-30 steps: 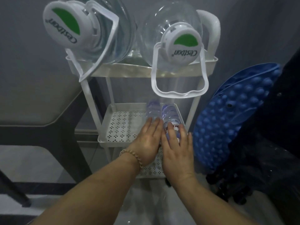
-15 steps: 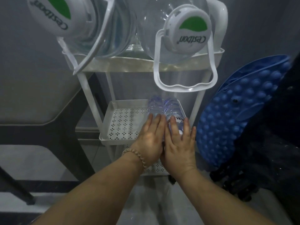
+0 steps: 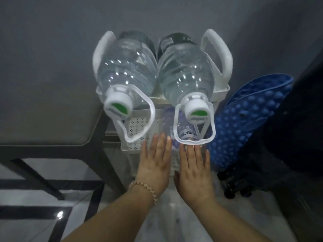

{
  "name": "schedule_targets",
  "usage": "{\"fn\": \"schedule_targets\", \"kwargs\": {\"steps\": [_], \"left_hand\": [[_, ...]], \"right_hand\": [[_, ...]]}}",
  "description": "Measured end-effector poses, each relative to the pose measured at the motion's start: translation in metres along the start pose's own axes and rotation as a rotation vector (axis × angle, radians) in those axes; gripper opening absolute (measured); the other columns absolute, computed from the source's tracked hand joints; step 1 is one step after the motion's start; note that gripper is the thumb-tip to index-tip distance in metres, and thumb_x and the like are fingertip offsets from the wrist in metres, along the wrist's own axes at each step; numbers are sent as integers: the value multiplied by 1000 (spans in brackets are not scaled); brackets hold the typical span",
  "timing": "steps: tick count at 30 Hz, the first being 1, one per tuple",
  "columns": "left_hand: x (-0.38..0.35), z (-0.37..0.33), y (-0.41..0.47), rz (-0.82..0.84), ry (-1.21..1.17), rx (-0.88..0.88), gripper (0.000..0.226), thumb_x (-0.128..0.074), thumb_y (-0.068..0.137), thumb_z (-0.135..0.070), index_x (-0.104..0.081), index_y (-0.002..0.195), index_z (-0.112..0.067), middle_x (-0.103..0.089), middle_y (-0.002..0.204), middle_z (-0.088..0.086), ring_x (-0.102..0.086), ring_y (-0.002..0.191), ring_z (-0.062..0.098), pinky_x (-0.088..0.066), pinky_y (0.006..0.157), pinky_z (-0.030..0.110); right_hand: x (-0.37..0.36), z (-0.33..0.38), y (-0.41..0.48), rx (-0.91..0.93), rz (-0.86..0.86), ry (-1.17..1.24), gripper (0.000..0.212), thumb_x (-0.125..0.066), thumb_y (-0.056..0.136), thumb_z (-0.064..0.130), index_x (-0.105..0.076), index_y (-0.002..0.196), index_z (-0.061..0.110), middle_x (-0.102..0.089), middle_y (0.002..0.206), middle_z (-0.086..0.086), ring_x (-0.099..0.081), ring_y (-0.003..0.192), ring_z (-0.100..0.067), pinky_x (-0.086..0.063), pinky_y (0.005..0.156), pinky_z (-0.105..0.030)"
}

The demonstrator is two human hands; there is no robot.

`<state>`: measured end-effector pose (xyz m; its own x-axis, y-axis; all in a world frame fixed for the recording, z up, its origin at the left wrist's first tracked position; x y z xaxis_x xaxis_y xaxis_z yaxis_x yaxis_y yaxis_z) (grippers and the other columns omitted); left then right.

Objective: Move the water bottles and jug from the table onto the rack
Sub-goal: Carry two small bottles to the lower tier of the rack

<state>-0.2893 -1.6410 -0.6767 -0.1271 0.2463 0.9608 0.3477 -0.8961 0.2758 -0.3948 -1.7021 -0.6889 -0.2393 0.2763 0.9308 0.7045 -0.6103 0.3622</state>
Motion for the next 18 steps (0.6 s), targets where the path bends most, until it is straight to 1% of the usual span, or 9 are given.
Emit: {"fn": "schedule_targets", "kwargs": {"steps": [2,4,7,8,9,11,13,16,18], "left_hand": [[40,7,-27,8,-35,42,62,-29,77,-14,-37,137,2,-42,140,23,-39,130,39,-32,102,62],[88,10,-60,47,-66,92,62,-29,76,-11,-38,136,3,-42,140,23,-39,130,38,-33,103,61],[177,7,-116,125,-67,93,69,-30,71,-11,-29,138,2,-40,142,19,-29,133,34,-19,107,53],[209,7,-131,163,-97,88,70,-33,69,-10,-28,138,1,-39,142,18,-32,132,33,-16,106,50],[253,8,-147,195,-114,77,71,-39,68,-10,-31,138,0,-39,141,16,-37,130,34,-15,105,48],[317,7,-166,284,-164,67,79,-67,57,-14,-47,133,-5,-45,140,15,-47,125,32,-15,104,47],[384,15,-170,322,-190,85,94,-82,42,-20,-52,131,-9,-49,137,14,-47,125,30,-16,104,46],[459,22,-172,311,-198,92,89,-72,52,-15,-43,136,-11,-45,142,12,-37,133,28,-19,103,46],[502,36,-167,169,-169,110,81,-56,60,-13,-37,138,-12,-40,145,9,-26,138,25,-17,105,45]], "right_hand": [[43,11,-18,13,33,-11,64,-47,77,16,-40,138,-2,-36,146,-22,-33,135,-40,-15,110,-59],[92,22,-40,22,63,13,64,-32,78,13,-36,140,-1,-34,147,-22,-27,137,-38,-12,111,-57],[180,42,-75,71,84,54,60,-31,79,10,-36,138,6,-40,144,-20,-29,134,-35,-14,110,-53],[214,49,-81,73,97,83,58,-30,79,9,-38,137,8,-41,143,-19,-30,134,-34,-15,109,-52],[258,58,-87,89,88,95,57,-30,80,8,-39,136,10,-40,143,-17,-30,134,-33,-16,109,-51],[324,73,-92,93,93,130,58,-28,78,7,-40,135,11,-37,143,-16,-26,135,-32,-14,109,-51],[391,87,-81,108,99,136,61,-27,76,8,-39,135,10,-43,142,-19,-28,134,-34,-12,109,-51],[460,108,-67,112,106,158,58,-29,78,13,-40,135,10,-43,142,-18,-21,138,-32,-12,109,-50],[499,124,-47,114,-1,200,59,-32,77,15,-40,136,10,-34,148,-14,-13,143,-25,-13,110,-49]]}}
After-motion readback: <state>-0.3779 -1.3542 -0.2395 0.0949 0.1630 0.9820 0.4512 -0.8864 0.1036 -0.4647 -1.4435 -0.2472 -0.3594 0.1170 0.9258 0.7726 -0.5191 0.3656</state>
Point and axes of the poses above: each hand's wrist, its own y-axis towards the middle knuckle, its own x-axis out of the back of the hand, z = x × y, the point moved 2 cm from there along y, towards the middle knuckle
